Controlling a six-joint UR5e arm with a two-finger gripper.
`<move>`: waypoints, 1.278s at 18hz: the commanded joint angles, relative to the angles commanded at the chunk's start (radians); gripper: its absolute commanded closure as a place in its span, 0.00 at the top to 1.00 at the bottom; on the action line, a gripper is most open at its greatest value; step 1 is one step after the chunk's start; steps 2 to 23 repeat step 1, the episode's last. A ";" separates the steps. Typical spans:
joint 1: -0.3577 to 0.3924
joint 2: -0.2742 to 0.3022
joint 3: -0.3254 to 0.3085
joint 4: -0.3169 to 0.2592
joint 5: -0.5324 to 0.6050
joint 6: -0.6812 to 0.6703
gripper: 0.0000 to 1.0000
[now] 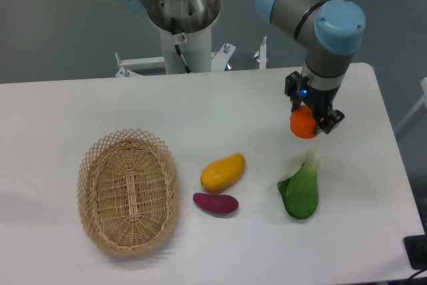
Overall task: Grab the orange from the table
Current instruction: 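Lift the held orange up off the table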
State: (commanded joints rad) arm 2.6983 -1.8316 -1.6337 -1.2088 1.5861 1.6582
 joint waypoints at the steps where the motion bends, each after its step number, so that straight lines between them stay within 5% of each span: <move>1: 0.000 -0.002 -0.003 0.000 -0.002 0.000 0.49; 23: 0.000 -0.002 -0.003 0.000 -0.002 0.000 0.49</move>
